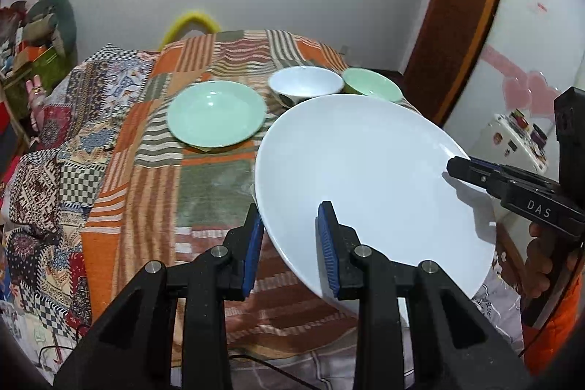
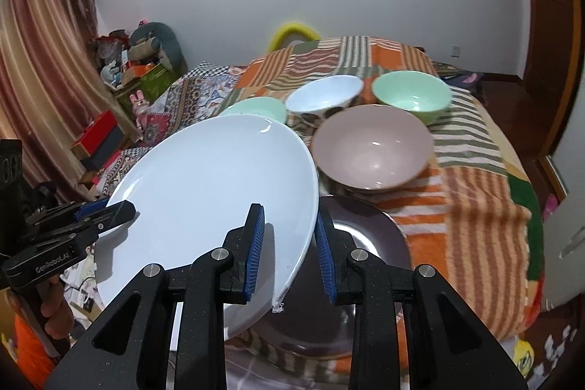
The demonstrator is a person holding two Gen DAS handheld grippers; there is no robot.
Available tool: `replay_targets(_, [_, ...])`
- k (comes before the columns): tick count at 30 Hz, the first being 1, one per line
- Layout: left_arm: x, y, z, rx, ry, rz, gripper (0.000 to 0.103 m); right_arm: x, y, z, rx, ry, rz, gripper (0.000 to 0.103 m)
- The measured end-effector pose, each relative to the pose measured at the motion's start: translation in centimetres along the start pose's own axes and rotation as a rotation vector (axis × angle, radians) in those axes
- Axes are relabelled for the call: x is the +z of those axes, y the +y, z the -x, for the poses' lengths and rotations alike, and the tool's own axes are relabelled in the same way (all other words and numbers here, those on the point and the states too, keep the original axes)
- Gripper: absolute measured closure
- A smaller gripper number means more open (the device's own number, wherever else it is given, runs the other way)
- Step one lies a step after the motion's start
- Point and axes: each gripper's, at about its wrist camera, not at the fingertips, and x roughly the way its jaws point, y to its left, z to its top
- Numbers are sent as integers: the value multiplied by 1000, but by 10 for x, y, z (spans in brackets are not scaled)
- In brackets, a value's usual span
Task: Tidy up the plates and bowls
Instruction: 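Lift the white plate and carry it over the dark purple plate, then lower the white plate onto the dark purple plate and open both grippers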
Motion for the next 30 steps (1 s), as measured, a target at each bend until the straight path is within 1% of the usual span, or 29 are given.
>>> replay_targets(7, [-3,-26,-20,-26,63,-47,73,-14,-27,10,-26,3,-50,77])
replay_targets(14, [-9,-41,-41,-35,126,-72,73,-30,-47,9,-43,31,-94,77])
replay_targets(18, [-15,-46,-55,-54,176,-67,73,-39,-58,7,-44,51,-122,77])
replay_targets(23, [-21,-50,-72,-56,237,-68,73,-49,-66,0,-42,84,-150,77])
replay_targets(30, [-30,-51,-89,-49,291,-65,73,-58,-73,-13,-38,122,-183,77])
